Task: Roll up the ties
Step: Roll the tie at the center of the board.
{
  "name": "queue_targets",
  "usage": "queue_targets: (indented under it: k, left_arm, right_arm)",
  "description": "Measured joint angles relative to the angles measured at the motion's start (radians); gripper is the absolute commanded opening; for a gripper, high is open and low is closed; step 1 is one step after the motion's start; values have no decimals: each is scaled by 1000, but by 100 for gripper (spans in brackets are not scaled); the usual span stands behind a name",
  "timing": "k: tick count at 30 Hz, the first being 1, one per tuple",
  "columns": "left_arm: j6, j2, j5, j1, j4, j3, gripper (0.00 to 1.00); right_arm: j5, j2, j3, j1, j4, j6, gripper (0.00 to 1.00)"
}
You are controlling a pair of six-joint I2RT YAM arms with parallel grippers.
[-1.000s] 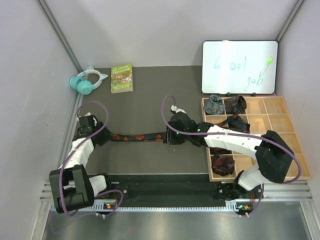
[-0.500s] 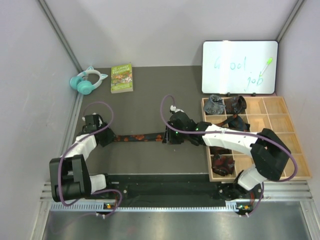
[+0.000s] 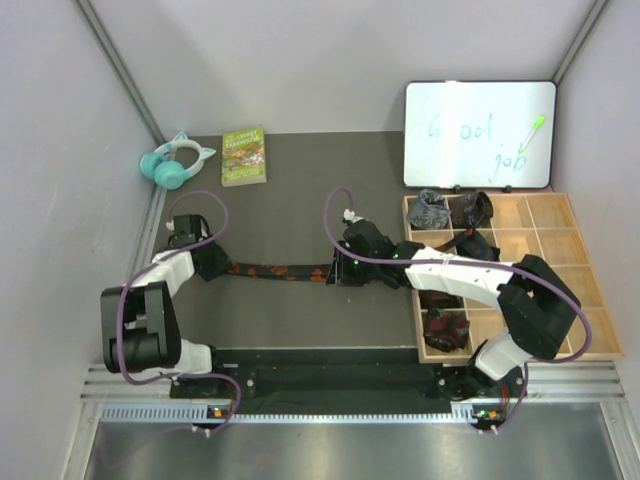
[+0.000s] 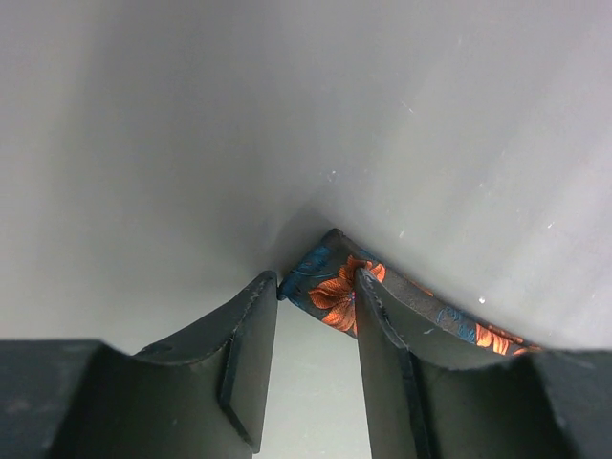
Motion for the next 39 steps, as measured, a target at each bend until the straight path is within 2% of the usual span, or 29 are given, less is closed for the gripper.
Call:
queue_targets:
  k: [6, 12, 16, 19, 20, 27, 39]
  left_arm:
    - [-14, 0, -11, 0, 2, -1, 32]
    - [-14, 2, -9, 0, 14, -6, 30]
    - [-16, -8, -6, 0, 37, -21, 15]
    - [-22, -34, -10, 0, 51, -46, 12]
    - [-22, -43, -12, 0, 51, -52, 8]
    - [-34, -60, -16, 0, 50, -61, 8]
    - [-43, -60, -19, -11, -21, 3, 7]
  right_arm:
    - [-13, 11, 0, -3, 1, -5, 28]
    - [-34, 54, 1, -10, 0, -18, 28]
    - [-100, 84, 24, -12, 8, -32, 27]
    - [-166, 116, 79, -12, 26, -46, 26]
    - [-190, 129, 105, -12, 34, -50, 24]
    - [-339, 269, 323, -3, 76, -70, 19]
    - [-439, 619, 692, 74, 66, -59, 7]
